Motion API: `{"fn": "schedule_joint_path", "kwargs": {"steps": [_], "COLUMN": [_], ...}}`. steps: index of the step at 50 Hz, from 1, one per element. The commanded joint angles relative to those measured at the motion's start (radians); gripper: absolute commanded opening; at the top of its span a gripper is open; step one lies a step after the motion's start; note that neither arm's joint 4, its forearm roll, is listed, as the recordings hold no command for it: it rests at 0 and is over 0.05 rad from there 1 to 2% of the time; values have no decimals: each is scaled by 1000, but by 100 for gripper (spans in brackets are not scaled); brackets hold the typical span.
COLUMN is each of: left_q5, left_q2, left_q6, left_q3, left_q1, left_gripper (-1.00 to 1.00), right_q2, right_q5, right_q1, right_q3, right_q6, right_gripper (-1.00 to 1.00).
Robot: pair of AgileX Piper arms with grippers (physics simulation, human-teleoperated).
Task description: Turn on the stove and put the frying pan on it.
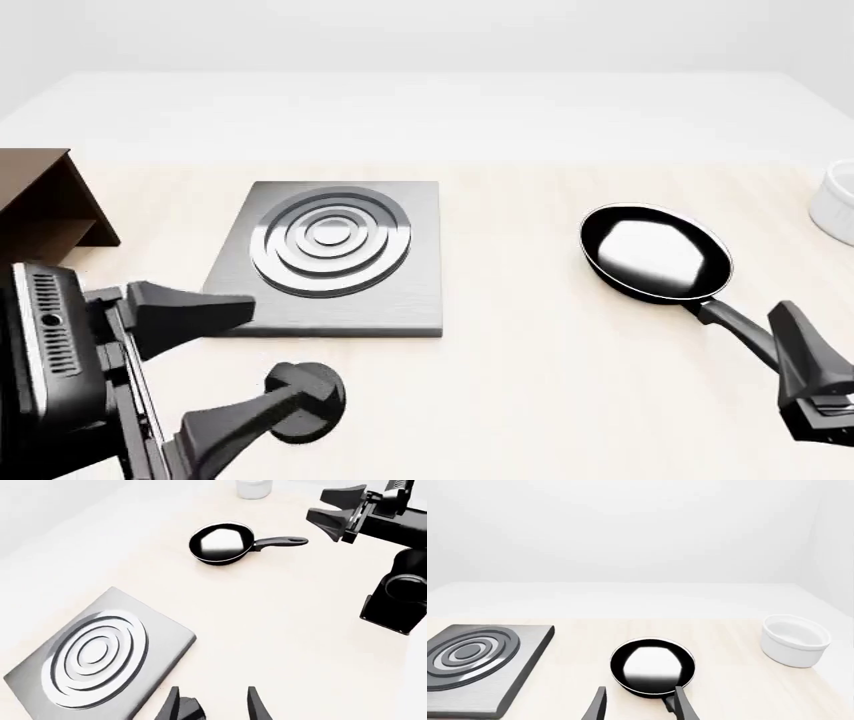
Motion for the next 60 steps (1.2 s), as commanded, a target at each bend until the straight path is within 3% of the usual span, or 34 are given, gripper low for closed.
{"fn": "schedule_joint_path", "kwargs": {"steps": [1,2,4,6,8,12,18,22,26,27,29,34,41,45,48,54,60], "left_q5": [267,290,301,307,308,193,10,-74,-167,-198,-175,-222,-234,-230,-225,-217,-229], "left_q2": [-395,-457,-487,-527,-599,-599,-599,-599,-599,-599,-599,-599,-599,-599,-599,-599,-599], "left_q6": [83,115,114,34,67,115,121,55,71,36,-46,-80,-93,-107,-112,-118,-117], "left_q3": [-28,-10,3,28,64,120,196,239,302,308,292,218,244,256,257,247,265], "left_q1": [203,259,288,335,410,516,630,719,783,807,846,940,969,970,966,958,957], "left_gripper": [100,100,100,100,100,100,100,100,100,100,100,100,100,100,100,100,100], "right_q2": [26,29,31,37,39,32,22,16,22,31,44,84,123,194,282,388,409], "right_q5": [-21,-24,-25,-30,-31,-25,-16,-10,-14,-21,-31,-59,-85,-105,-130,-33,130], "right_q1": [3,5,6,7,7,11,13,14,17,19,23,29,45,57,43,80,143], "right_q3": [0,0,0,0,0,0,0,-1,-1,-1,-1,-1,-2,-24,-41,-143,-271], "right_q6": [-10,-11,-12,-15,-18,-21,-27,-29,-38,-43,-49,-71,-87,-58,-85,-92,-73], "right_gripper": [100,100,100,100,100,100,100,100,100,100,100,100,100,100,100,100,100]}}
